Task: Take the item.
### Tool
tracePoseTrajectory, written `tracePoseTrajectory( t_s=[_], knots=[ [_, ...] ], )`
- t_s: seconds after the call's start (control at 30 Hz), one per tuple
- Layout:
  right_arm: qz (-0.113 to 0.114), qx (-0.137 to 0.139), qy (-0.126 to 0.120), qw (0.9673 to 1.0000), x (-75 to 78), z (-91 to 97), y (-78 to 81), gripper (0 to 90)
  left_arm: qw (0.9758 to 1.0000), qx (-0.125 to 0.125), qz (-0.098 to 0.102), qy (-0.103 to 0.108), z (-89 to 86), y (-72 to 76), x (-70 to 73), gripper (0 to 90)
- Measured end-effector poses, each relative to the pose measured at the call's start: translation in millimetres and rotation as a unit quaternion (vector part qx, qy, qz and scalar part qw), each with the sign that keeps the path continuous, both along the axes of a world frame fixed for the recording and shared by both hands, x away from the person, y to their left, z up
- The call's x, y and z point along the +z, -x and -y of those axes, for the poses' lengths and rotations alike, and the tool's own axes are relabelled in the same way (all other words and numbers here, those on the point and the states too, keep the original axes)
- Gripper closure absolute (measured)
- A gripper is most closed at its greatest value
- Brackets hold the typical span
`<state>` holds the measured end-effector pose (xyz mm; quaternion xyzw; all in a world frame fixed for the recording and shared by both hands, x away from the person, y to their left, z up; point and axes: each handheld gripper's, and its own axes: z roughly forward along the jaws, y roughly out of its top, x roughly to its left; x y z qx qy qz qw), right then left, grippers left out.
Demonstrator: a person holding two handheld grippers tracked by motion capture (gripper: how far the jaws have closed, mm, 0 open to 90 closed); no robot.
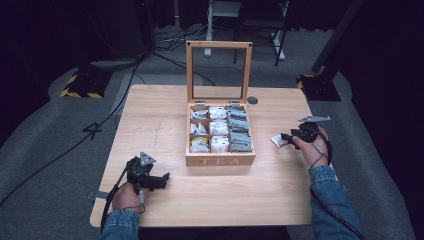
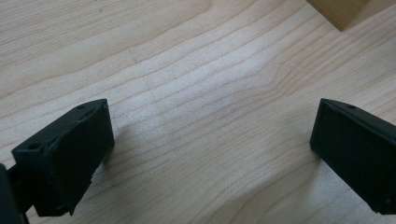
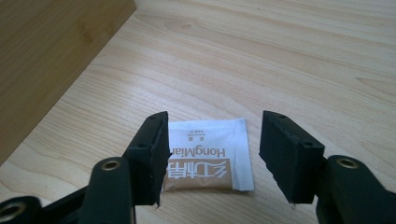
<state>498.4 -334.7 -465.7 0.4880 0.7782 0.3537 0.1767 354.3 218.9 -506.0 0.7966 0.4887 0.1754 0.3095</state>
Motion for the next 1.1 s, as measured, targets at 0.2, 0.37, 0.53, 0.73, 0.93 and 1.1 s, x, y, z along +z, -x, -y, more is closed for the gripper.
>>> tracePoseTrajectory(
  t_s=[0.2, 0.37, 0.53, 0.73, 0.93, 1.1],
  knots=[
    [0.018, 0.013, -0.019, 0.9996, 9.7, -1.4, 5.9, 42.4, 1.0000, 0.000, 0.000, 0.000, 0.0, 0.0, 0.0, 0.0],
    [0.042, 0.031, -0.049, 0.9974, 21.8, -2.5, 15.8, 41.6, 1.0000, 0.000, 0.000, 0.000, 0.0, 0.0, 0.0, 0.0],
    [0.055, 0.049, -0.062, 0.9953, 29.4, -4.2, 25.3, 41.5, 1.0000, 0.000, -0.001, 0.000, 0.2, 0.4, 0.1, 0.0],
    [0.069, 0.071, -0.072, 0.9924, 37.6, -7.9, 39.7, 41.5, 1.0000, 0.005, -0.001, 0.000, 0.8, 3.9, 0.1, 0.0],
    [0.075, 0.096, -0.074, 0.9898, 43.3, -13.3, 55.0, 42.7, 1.0000, 0.006, -0.001, 0.001, 1.0, 5.8, 0.0, 0.0],
    [0.047, 0.116, -0.075, 0.9894, 37.0, -24.7, 71.9, 47.3, 1.0000, 0.005, -0.001, 0.000, 0.9, 5.7, 0.1, 0.0]
  ],
)
